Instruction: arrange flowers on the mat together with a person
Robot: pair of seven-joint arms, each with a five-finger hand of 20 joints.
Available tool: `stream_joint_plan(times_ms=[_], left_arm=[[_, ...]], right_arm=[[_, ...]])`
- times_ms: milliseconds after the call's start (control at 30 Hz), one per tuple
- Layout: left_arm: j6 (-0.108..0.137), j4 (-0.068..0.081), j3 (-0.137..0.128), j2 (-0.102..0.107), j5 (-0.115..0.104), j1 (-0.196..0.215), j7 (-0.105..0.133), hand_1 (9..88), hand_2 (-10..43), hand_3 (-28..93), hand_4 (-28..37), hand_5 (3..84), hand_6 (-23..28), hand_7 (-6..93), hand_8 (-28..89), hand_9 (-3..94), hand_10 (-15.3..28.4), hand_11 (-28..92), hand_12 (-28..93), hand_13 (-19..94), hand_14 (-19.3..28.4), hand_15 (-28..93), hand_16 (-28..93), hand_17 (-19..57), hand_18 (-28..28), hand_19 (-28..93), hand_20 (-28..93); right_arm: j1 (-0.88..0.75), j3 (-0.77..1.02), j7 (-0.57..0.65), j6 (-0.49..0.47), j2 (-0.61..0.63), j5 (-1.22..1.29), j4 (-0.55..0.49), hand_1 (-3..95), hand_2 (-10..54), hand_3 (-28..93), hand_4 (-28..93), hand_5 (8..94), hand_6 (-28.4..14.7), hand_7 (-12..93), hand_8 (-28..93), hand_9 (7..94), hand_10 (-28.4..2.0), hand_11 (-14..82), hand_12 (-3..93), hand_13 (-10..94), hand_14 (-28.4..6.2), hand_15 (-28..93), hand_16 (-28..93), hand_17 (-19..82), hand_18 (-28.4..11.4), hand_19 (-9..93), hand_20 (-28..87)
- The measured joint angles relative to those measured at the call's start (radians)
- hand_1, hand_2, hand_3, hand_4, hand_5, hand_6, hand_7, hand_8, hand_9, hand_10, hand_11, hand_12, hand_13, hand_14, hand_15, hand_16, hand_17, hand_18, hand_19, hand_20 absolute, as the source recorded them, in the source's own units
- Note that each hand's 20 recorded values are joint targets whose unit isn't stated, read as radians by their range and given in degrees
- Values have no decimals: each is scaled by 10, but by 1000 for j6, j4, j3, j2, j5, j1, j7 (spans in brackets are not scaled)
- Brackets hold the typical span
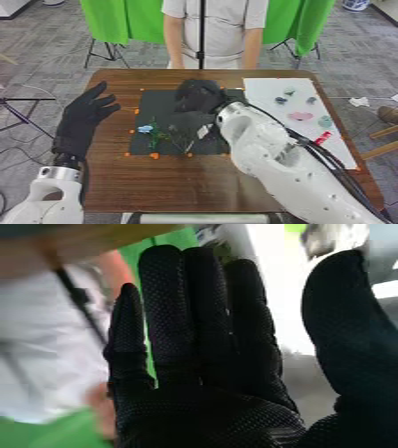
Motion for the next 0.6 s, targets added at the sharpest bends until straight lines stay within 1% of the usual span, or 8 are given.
stream_joint_plan(times_ms=[67,133,233,300,367,467,567,600], left_arm=[[0,2,-2,-5,-1,11,2,250,40,796,-248,378,64,111,-86,376,181,229,102,280,272,483,-74,-84,257,494,181],[1,3,-1,-8,-3,20,8,248,40,796,-250,379,61,109,-86,378,177,225,100,282,270,475,-75,-85,256,487,177],[6,7,4,-5,-13,33,28,248,40,796,-252,379,59,106,-86,379,175,222,98,283,268,468,-74,-86,255,483,175],[10,11,11,1,-21,38,40,247,39,797,-252,379,58,105,-86,379,174,220,97,283,267,463,-73,-86,255,481,173],[12,16,19,8,-28,40,47,246,39,798,-252,379,57,104,-86,379,174,219,97,283,266,460,-71,-87,255,480,172],[13,19,23,13,-34,44,51,245,39,799,-253,380,56,102,-85,382,172,218,97,287,264,455,-67,-87,254,479,172],[13,23,26,14,-36,44,55,246,38,799,-254,381,54,101,-85,384,169,212,96,291,263,448,-67,-87,254,477,171],[13,25,29,15,-36,43,58,245,39,799,-255,382,52,100,-86,386,164,199,91,299,251,418,-69,-87,254,473,168]], right_arm=[[-68,95,20,33,9,102,-52,333,-95,721,-272,590,20,185,-133,624,-135,282,165,559,-131,562,133,137,-208,653,264],[-128,175,51,91,12,197,-97,322,-80,727,-269,572,21,188,-133,605,-132,267,163,531,-135,543,126,113,-207,624,249],[-211,289,60,163,10,332,-142,309,-40,745,-266,550,22,194,-136,588,-131,262,164,507,-138,531,122,99,-204,601,234],[-266,375,33,166,9,424,-156,303,-30,748,-268,546,23,197,-138,574,-132,256,162,486,-141,517,117,89,-206,587,227],[-325,458,-25,167,10,521,-160,290,-15,749,-273,538,25,200,-142,554,-139,232,156,460,-148,482,109,80,-208,574,220],[-410,555,-110,187,11,668,-159,260,13,752,-279,512,28,195,-143,523,-143,181,145,423,-159,407,103,65,-211,548,209],[-483,626,-144,188,6,809,-157,235,45,749,-282,493,28,176,-137,497,-138,139,140,394,-168,338,110,55,-209,519,193],[-504,644,-151,183,6,854,-155,226,56,749,-282,487,29,171,-136,489,-135,127,138,384,-170,320,112,52,-206,509,188]])
